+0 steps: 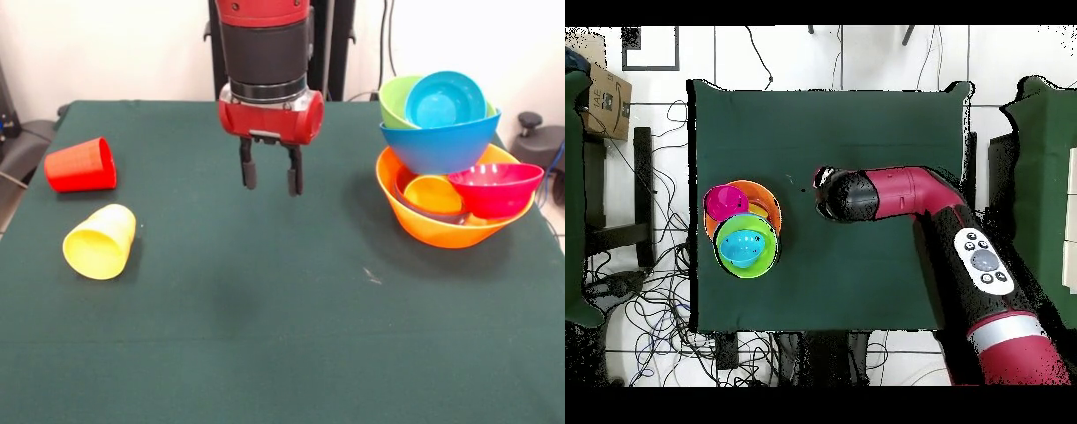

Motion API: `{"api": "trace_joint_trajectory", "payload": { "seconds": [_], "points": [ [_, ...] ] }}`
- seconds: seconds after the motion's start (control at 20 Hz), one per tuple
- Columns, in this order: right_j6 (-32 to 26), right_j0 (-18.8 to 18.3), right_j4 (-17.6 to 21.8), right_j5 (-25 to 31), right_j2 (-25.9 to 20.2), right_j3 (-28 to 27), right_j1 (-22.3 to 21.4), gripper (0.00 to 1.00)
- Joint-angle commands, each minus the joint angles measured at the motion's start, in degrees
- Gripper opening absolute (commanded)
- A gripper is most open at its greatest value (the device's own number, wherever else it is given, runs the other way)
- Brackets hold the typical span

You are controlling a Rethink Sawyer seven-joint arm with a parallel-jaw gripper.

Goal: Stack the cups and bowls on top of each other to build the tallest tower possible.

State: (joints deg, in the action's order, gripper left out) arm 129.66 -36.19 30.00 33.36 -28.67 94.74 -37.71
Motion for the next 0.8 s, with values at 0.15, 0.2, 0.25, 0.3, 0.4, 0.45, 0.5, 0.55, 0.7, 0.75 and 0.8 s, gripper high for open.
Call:
{"api": "trace_joint_trajectory", "payload": {
  "seconds": [0.15, 0.2, 0.25, 0.3, 0.4, 0.45, 0.5, 0.55, 0.7, 0.75, 0.8],
  "points": [
    [-16.25, -1.03, 3.63, 4.57, -5.16, -2.27, -1.14, 1.00],
    [-16.64, -1.36, 2.76, 6.14, -5.60, -1.86, -2.42, 1.00],
    [-17.09, -1.66, 2.47, 7.05, -5.94, -1.82, -3.01, 1.00],
    [-17.84, -2.04, 2.37, 8.03, -6.16, -2.21, -3.28, 1.00],
    [-19.04, -2.87, 3.11, 7.94, -6.68, -3.00, -1.92, 1.00],
    [-19.27, -3.16, 3.68, 7.49, -6.73, -3.12, -1.45, 1.00],
    [-19.81, -3.77, 4.60, 6.62, -6.76, -3.44, -0.52, 1.00],
    [-20.08, -4.02, 5.24, 6.28, -6.73, -3.73, 0.04, 1.00],
    [-21.13, -5.51, 6.96, 4.45, -6.82, -3.48, 1.33, 1.00],
    [-21.37, -5.83, 7.21, 4.12, -6.92, -3.42, 1.64, 1.00],
    [-21.75, -6.32, 7.53, 3.78, -7.01, -3.37, 1.99, 1.00]
  ]
}}
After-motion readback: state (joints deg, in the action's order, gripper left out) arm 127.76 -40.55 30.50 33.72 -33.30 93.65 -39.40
